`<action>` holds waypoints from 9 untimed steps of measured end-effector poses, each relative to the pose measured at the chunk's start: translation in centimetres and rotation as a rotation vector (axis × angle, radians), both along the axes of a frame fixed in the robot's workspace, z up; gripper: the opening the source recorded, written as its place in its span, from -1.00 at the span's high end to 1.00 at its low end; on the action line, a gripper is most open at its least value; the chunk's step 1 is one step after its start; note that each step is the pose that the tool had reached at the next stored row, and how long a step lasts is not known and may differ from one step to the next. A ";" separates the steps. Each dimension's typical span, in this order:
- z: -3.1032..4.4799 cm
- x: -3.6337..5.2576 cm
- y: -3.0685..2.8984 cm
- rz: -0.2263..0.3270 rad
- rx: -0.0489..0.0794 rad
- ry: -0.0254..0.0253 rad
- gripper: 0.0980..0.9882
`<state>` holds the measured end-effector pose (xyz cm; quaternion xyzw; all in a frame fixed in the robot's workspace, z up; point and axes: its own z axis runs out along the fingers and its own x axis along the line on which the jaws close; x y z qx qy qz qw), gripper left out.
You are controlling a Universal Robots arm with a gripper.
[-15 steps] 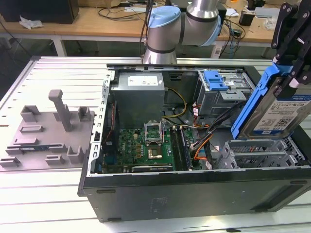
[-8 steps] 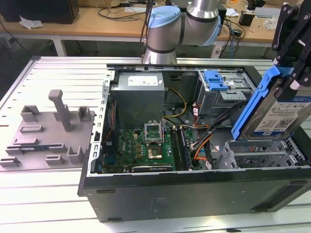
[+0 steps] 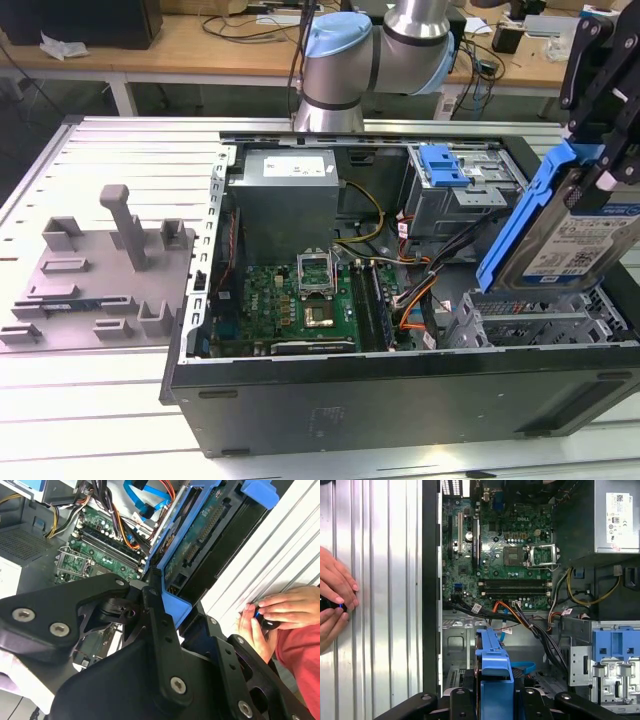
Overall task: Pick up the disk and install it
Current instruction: 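Insert the disk into the insertion slot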
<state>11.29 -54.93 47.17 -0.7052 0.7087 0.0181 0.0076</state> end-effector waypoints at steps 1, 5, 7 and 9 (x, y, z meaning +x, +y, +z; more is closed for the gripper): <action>-0.06 0.01 -0.01 0.001 0.000 0.0000 0.39; -0.27 0.05 -0.04 0.007 0.000 0.0000 0.39; -0.36 0.07 -0.05 0.010 0.000 0.0000 0.39; -0.47 0.09 -0.05 0.013 0.000 0.0000 0.39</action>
